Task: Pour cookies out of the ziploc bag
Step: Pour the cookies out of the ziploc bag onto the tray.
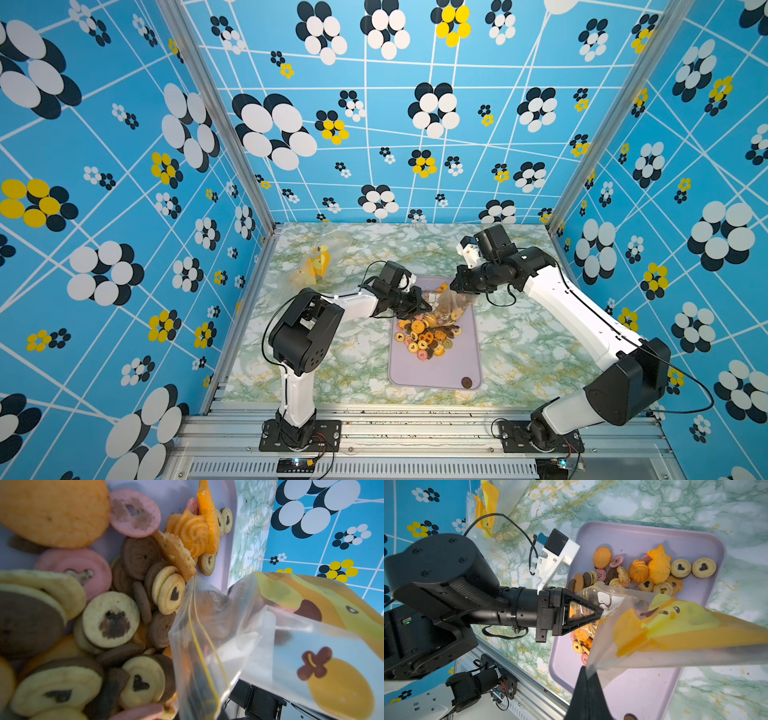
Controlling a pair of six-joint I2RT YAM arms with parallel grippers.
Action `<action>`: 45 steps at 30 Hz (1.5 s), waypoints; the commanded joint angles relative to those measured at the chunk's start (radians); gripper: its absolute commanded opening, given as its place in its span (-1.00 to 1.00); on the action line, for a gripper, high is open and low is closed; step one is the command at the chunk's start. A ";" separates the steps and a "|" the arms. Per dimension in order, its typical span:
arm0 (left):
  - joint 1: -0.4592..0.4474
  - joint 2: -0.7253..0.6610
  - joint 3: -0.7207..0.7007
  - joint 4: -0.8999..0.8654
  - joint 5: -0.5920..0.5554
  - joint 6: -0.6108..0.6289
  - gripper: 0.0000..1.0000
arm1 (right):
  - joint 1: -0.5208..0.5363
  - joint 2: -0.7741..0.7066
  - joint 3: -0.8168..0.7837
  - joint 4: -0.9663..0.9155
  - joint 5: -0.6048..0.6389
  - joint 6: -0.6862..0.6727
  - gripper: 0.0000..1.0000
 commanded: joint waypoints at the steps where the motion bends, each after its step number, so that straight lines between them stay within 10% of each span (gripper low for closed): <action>1: 0.009 -0.002 -0.024 0.011 0.005 0.016 -0.79 | 0.005 0.004 0.027 -0.013 0.011 0.001 -1.00; 45: 0.051 -0.067 -0.038 -0.094 -0.029 0.071 -0.32 | 0.049 -0.007 0.166 -0.096 0.046 -0.001 -1.00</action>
